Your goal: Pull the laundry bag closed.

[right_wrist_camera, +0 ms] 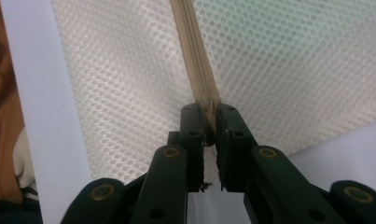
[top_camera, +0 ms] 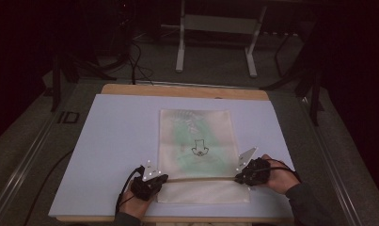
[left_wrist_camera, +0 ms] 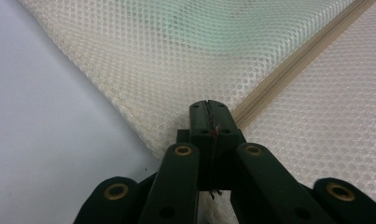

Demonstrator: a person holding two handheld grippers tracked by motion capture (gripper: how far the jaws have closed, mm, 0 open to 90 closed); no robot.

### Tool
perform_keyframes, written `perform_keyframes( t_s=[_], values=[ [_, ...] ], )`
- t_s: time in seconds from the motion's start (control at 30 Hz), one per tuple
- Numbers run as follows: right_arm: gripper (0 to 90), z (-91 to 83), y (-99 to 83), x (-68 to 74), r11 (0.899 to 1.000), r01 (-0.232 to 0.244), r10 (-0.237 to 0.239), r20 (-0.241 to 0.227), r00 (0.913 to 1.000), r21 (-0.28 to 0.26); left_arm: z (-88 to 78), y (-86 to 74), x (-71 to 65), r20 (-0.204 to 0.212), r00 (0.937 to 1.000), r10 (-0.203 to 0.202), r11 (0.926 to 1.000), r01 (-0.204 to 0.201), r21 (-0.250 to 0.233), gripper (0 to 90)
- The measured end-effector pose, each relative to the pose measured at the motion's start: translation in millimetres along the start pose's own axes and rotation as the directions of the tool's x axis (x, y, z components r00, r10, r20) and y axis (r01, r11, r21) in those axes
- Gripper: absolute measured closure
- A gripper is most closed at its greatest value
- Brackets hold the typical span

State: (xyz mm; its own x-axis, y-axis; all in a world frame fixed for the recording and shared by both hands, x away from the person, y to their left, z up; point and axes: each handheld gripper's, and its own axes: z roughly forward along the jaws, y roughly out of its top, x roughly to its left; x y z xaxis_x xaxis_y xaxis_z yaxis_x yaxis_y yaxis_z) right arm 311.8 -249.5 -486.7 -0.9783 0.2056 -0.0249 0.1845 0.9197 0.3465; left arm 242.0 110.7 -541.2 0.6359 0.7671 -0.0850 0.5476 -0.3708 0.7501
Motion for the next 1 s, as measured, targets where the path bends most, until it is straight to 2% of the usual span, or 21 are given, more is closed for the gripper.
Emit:
perform_keyframes(
  t_s=[0.13,0.5,0.53,0.77,0.97,1.0],
  values=[
    [82.3,0.2,-2.6,-1.2,1.0,-0.009,0.009,-0.009,0.9999,-0.013,0.0,0.0,0.0,0.0,1.0,0.0,1.0,0.0,0.0,89.2],
    [82.3,-2.9,-14.3,-4.4,0.999,-0.039,0.039,-0.001,0.9993,-0.007,0.0,0.0,0.1,0.001,1.0,0.0,1.0,0.0,0.0,89.2],
    [82.3,-4.1,-16.6,-4.7,0.999,-0.046,0.046,-0.006,0.9989,-0.022,0.0,0.0,0.0,0.001,1.0,0.0,1.0,0.0,0.0,89.2],
    [82.1,-3.3,-17.3,-4.7,0.998,-0.053,0.053,-0.006,0.9986,-0.028,0.0,0.0,-0.2,-0.002,1.0,0.003,1.0,-0.003,0.0,89.2],
    [80.3,-4.0,-20.0,-4.9,0.996,-0.067,0.067,-0.002,0.9978,-0.067,-0.4,0.0,-1.1,-0.008,0.9999,0.01,0.9999,-0.01,0.0,89.0],
    [78.4,-3.8,-21.7,-4.4,0.994,-0.082,0.082,0.003,0.9966,-0.076,-0.6,-0.1,-1.2,-0.009,0.9999,0.012,0.9999,-0.012,0.001,88.9]
  ],
)
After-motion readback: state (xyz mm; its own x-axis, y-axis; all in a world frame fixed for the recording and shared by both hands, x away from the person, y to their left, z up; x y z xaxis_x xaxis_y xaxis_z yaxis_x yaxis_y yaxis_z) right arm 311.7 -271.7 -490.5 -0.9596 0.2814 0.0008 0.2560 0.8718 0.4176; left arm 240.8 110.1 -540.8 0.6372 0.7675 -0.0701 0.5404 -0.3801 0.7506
